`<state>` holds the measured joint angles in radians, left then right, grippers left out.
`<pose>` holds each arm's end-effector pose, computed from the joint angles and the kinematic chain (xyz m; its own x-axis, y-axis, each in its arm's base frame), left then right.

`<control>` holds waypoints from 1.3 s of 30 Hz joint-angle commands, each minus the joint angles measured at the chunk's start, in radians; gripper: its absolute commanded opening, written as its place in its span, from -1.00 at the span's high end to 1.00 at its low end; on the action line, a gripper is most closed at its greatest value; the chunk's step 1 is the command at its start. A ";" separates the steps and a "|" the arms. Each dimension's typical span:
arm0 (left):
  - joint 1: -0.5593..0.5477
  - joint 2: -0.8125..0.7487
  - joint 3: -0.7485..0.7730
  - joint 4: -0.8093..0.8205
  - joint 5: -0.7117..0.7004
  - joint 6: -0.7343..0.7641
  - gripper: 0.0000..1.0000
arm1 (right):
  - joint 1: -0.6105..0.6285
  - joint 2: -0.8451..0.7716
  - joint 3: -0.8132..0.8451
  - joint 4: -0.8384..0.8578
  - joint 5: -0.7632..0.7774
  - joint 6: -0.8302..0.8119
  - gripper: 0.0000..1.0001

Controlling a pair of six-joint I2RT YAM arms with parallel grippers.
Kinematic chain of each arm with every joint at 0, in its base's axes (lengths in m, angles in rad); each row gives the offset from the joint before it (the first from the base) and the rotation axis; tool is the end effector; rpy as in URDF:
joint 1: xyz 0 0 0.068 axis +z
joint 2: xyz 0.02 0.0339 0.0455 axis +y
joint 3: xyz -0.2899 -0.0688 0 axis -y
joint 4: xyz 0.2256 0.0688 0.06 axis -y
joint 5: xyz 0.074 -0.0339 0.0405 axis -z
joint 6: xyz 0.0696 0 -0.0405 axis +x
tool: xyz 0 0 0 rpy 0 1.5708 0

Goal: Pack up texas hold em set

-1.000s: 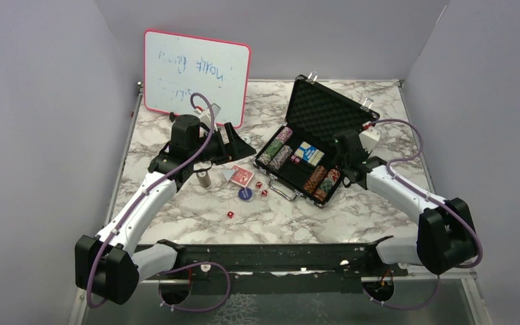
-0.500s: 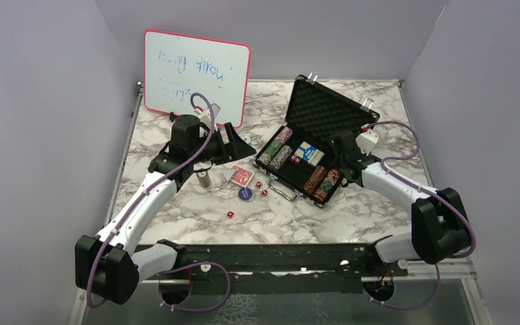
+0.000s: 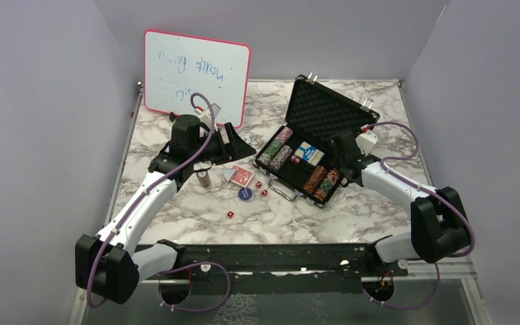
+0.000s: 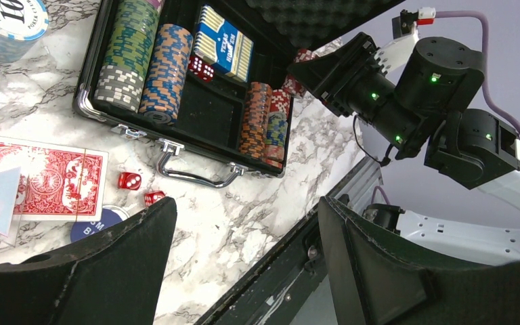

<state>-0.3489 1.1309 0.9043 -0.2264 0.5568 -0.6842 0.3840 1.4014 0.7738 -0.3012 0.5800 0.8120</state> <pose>0.2219 -0.1199 0.3253 -0.7844 -0.2856 -0.5506 0.3110 0.5869 -0.7475 0.2629 0.0651 0.2095 -0.5175 0.4456 -0.7305 0.5326 0.8359 0.1325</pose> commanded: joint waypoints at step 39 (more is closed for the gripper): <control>0.004 -0.031 -0.001 -0.011 0.006 0.006 -0.59 | -0.007 0.061 0.128 -0.217 -0.107 0.110 -0.24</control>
<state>-0.3489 1.1236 0.9043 -0.2272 0.5564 -0.6838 0.3779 1.4727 0.8768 -0.4786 0.4561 0.9161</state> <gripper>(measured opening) 0.793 0.585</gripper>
